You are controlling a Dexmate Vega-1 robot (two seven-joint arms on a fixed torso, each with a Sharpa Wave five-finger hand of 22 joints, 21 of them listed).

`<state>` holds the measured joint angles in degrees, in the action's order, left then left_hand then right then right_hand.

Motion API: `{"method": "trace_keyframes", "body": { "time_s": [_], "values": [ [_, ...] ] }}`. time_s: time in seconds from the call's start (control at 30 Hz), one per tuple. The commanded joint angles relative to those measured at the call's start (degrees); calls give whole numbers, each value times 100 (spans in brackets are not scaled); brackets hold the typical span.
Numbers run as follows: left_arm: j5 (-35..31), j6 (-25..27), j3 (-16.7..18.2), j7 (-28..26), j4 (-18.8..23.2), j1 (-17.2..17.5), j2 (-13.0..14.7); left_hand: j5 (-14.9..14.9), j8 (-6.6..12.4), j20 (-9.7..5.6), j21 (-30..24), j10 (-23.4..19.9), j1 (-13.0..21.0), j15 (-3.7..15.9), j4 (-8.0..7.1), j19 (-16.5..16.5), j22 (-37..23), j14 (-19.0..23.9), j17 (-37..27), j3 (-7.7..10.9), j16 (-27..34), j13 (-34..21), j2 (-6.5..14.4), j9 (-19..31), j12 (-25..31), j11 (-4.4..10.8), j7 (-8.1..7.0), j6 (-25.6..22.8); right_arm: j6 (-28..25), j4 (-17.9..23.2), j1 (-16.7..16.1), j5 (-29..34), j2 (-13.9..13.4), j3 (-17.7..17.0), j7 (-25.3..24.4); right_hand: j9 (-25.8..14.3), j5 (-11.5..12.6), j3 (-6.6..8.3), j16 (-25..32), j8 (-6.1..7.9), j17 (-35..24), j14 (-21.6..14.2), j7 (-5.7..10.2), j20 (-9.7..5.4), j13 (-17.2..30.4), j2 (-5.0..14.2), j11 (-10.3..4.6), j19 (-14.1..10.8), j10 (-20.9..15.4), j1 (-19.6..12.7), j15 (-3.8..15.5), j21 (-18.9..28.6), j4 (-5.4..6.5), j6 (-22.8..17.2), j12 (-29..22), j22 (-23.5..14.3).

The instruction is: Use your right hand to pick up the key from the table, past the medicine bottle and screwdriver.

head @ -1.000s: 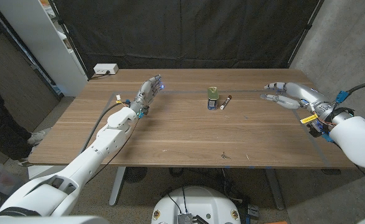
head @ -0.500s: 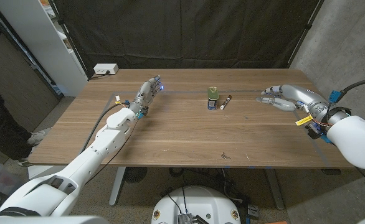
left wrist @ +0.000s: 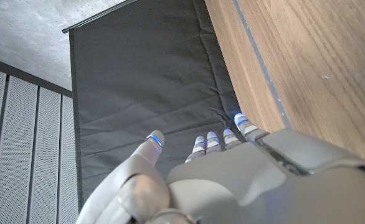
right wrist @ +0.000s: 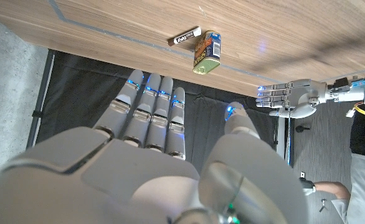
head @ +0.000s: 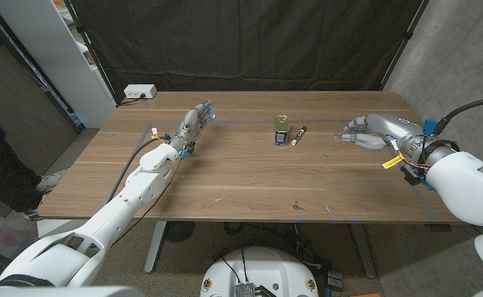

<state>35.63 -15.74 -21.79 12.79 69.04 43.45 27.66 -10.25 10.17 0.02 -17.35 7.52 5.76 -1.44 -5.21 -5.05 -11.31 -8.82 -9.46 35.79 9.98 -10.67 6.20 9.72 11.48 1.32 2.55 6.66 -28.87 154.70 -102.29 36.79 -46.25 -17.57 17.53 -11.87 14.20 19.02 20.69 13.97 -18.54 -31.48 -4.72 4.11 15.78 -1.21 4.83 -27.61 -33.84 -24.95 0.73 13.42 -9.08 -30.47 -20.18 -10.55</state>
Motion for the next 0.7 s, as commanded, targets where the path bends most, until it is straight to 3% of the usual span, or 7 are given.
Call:
{"method": "trace_keyframes", "body": {
  "time_s": [0.03, 0.47, 0.6, 0.7],
  "values": [
    [30, -24, 23, 50, -52, 5, -8, -17, 18, 33, 13, 24, 35, -10, -18, -15, -16, -26, -21, 2, 15, -17, 207, 22, 13, -43, -6, 2, -898, 345, 150, 765, -430, 440, 659, -27, 65, -30, 76, -34, -106, -27, 8, 31, 58, -12, -10, -62, 113, -157, 47, 29, -17, 70, -31, -37],
    [44, -19, 16, 124, -144, -39, -37, -18, 17, 41, 16, 20, 34, -14, -19, -13, -17, -30, -21, 0, 14, -17, 207, 22, 16, -46, -2, 6, -1583, 519, 388, 1499, -815, 1021, 1101, -143, 372, -160, 753, 136, -872, -512, 81, 49, 500, -140, -215, -244, -186, -918, 196, 74, -61, -373, -593, -82],
    [53, -24, 23, 144, -179, -54, -47, -18, 17, 45, 17, 20, 33, -14, -20, -13, -17, -27, -21, -1, 16, -17, 207, 22, 16, -45, -1, 6, -1807, 557, 580, 1637, -999, 1239, 1384, -206, 491, -216, 1030, 130, -1285, -491, 111, 59, 752, -173, -234, -282, -120, -1268, 249, 91, -74, -329, -799, -111],
    [59, -31, 27, 163, -207, -67, -55, -18, 18, 51, 18, 21, 32, -18, -21, -13, -17, -27, -21, -1, 16, -17, 207, 22, 15, -54, -2, 7, -2070, 577, 822, 1721, -1218, 1463, 1734, -267, 591, -299, 1278, 51, -1729, -343, 108, 61, 1016, -163, -262, -289, 159, -1515, 266, 107, -32, -110, -936, -142]
  ]
}}
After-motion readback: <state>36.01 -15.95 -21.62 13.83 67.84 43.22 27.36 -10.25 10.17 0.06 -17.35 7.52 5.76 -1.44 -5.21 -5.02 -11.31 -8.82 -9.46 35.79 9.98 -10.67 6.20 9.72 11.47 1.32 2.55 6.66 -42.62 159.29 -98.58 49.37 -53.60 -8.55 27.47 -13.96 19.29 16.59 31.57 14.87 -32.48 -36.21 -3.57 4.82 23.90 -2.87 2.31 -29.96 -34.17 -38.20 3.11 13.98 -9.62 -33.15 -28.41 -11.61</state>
